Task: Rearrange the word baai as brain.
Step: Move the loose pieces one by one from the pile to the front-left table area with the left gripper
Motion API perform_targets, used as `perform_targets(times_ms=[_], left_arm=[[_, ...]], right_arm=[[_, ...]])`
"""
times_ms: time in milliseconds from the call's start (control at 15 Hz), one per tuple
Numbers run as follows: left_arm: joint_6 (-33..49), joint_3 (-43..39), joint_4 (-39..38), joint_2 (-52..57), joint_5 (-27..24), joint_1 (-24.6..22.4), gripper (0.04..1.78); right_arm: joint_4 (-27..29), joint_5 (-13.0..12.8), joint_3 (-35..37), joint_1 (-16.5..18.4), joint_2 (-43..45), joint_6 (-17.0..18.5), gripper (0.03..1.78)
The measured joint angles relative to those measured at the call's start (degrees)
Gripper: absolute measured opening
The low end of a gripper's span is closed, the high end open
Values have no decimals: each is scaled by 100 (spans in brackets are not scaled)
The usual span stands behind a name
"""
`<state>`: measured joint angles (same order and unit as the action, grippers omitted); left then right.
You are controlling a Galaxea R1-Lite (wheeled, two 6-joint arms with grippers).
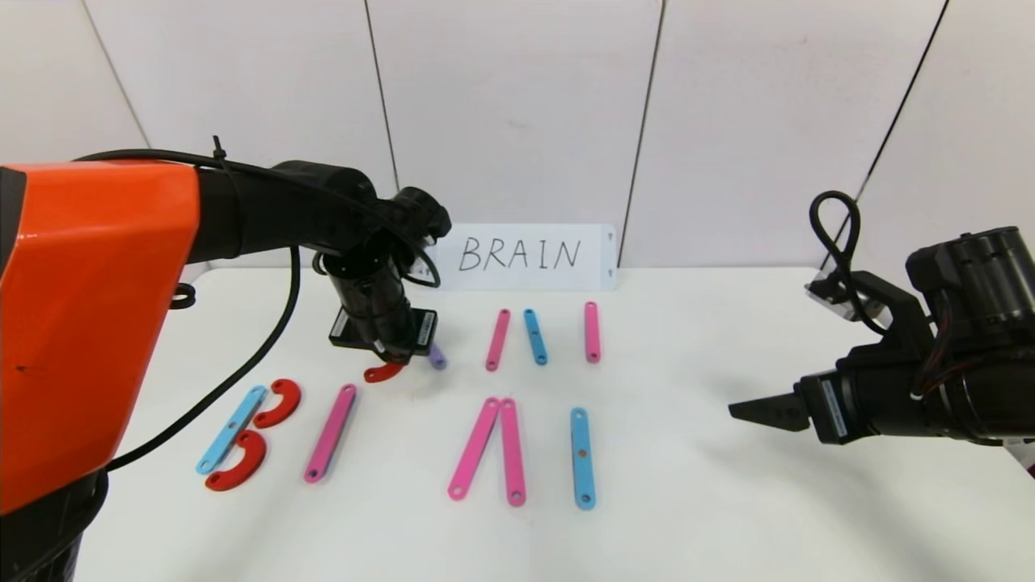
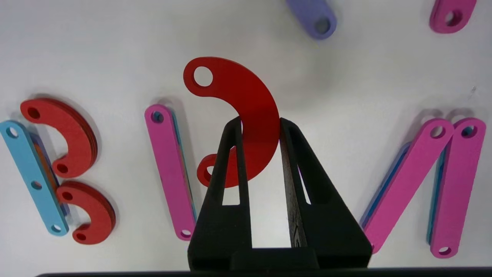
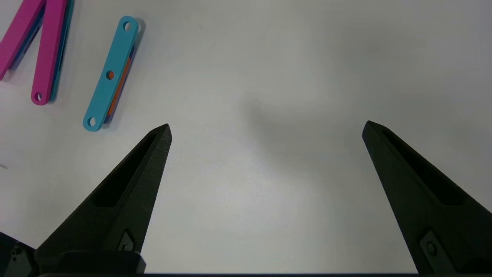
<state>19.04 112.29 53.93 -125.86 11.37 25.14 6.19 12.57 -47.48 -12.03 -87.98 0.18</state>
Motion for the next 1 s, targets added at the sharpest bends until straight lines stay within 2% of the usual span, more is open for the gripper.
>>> perform_targets(times_ms=[1000], left_arm=[[113,-738,-241,-60,-162,-171,29]], right_arm=[[0,-6,2,0,-44,-2,174]])
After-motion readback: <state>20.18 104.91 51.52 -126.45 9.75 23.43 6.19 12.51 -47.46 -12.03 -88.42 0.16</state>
